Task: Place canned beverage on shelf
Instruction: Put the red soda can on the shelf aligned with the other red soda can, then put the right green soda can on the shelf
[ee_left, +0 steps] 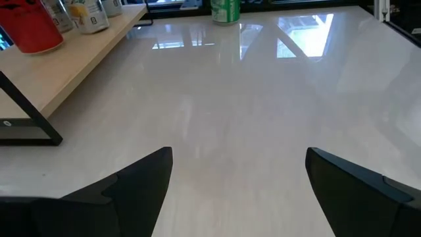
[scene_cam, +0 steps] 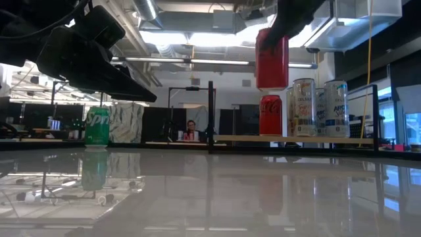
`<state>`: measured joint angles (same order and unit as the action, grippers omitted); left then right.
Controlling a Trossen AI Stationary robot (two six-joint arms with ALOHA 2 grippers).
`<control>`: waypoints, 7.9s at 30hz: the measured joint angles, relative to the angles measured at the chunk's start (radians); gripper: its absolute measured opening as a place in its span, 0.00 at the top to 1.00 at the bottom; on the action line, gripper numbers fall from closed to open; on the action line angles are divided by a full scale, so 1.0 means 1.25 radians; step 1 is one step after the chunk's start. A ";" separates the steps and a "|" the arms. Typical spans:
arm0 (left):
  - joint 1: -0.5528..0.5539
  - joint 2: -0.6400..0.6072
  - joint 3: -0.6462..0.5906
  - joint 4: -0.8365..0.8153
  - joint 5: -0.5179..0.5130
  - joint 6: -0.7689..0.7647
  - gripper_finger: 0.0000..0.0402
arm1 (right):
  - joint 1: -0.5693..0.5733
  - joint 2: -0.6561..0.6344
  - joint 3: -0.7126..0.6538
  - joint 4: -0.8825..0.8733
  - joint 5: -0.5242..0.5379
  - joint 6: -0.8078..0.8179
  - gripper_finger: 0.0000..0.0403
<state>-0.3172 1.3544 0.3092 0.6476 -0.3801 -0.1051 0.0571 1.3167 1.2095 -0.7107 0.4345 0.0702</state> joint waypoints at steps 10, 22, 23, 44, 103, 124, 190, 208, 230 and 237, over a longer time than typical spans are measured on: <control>0.000 0.000 0.000 -0.003 0.000 0.000 0.16 | -0.197 -0.031 -0.118 0.118 -0.159 -0.140 0.28; 0.000 0.000 0.000 -0.003 0.000 0.000 0.16 | -0.340 -0.031 -0.193 0.189 -0.259 -0.215 0.28; 0.000 0.000 0.000 -0.003 0.000 0.000 0.16 | -0.345 -0.031 -0.196 0.196 -0.261 -0.219 0.28; 0.000 0.000 0.000 -0.002 0.000 0.003 0.16 | -0.403 0.021 -0.195 0.229 -0.279 -0.249 0.28; -0.001 0.000 0.000 0.058 0.060 0.002 0.16 | 0.083 0.017 0.188 -0.638 -0.214 0.378 0.14; 0.000 0.000 0.000 0.064 0.061 0.000 0.16 | 0.253 -0.192 -0.089 -0.689 -0.278 0.781 0.14; 0.000 0.000 0.000 0.075 0.036 0.003 0.16 | 0.252 -0.220 -0.313 -0.375 -0.303 0.954 0.36; 0.000 0.000 0.000 0.076 0.036 0.003 0.16 | 0.253 -0.110 -0.317 -0.213 -0.229 0.851 0.42; 0.000 0.000 0.000 0.076 0.036 0.003 0.16 | 0.253 -0.096 -0.317 -0.020 0.001 0.684 0.42; 0.000 0.000 0.000 0.076 0.036 0.003 0.16 | 0.252 -0.069 -0.316 0.096 0.206 0.591 0.42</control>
<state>-0.3176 1.3548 0.3096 0.7422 -0.3355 -0.1017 0.3725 1.2310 0.8146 -0.5904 0.6914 0.8090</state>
